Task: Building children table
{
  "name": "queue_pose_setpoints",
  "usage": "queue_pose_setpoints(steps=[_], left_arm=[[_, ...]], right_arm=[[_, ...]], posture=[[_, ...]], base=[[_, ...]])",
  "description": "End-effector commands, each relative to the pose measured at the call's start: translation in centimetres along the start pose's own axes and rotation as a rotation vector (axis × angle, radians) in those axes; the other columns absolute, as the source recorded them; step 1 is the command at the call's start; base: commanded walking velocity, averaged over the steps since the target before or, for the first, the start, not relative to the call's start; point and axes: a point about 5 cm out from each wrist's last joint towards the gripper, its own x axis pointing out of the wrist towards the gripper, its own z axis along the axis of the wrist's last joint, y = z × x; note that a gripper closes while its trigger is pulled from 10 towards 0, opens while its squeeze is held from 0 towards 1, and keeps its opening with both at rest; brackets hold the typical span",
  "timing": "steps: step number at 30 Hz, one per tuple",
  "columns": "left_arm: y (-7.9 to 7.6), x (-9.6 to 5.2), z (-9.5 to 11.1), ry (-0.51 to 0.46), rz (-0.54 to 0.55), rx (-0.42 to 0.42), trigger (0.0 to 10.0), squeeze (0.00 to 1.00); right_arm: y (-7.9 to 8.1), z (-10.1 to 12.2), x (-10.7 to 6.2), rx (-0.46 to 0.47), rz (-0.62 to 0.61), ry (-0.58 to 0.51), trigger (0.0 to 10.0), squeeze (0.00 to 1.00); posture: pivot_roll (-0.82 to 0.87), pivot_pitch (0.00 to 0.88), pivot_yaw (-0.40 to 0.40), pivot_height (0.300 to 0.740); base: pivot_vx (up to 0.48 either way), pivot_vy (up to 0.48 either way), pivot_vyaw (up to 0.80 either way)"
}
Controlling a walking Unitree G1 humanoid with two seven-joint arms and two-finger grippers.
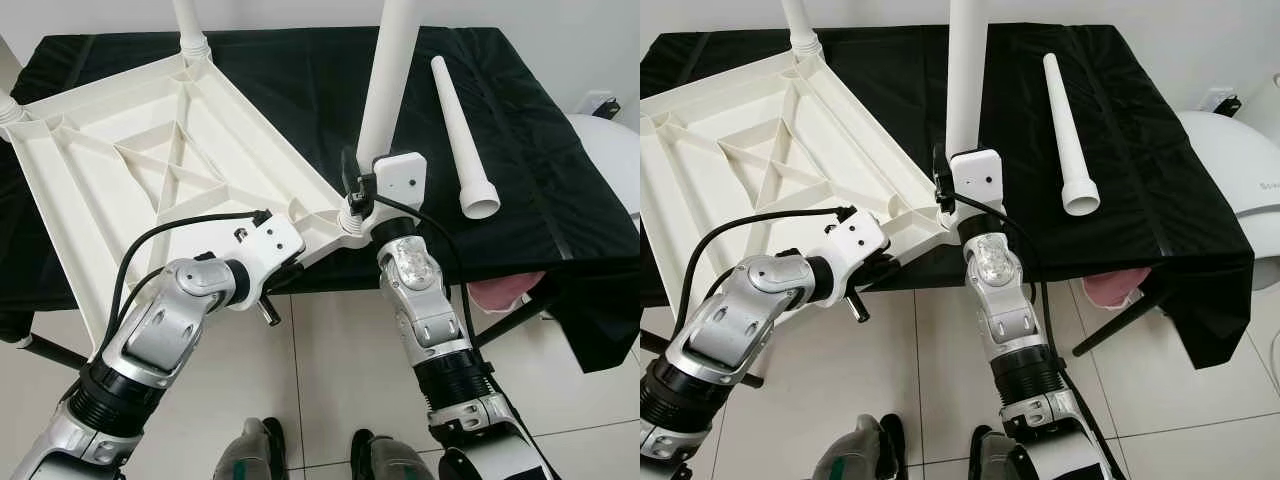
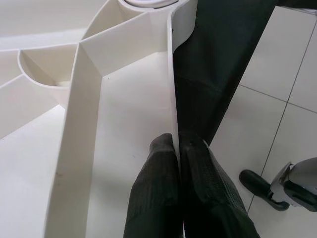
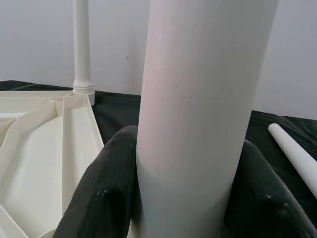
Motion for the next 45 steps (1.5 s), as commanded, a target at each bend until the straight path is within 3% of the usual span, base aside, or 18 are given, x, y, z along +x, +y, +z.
queue_pose_setpoints(steps=[1,15,45], left_arm=[[1.0,-0.7,0.9,-0.018,0.082,0.046,10.0,0.0],[1.0,-0.8,0.9,-0.016,0.08,0.048,10.0,0.0],[1.2,-1.0,1.1,-0.019,0.091,0.051,10.0,0.0]], right_arm=[[-3.1,-5.2,-2.5,-0.078,-0.14,0.273,10.0,0.0],[-1.9,-4.6,-3.4,-0.068,-0.191,0.254,10.0,0.0],[-1.8,-4.5,-3.5,-0.074,-0.294,0.26,10.0,0.0]], posture=[[-0.08,0.205,-0.007,0.74],[-0.07,0.208,-0.006,0.74],[-0.06,0.203,-0.006,0.74]], base=[[0.0,0.0,0.0],[0.0,0.0,0.0],[0.0,0.0,0.0]])
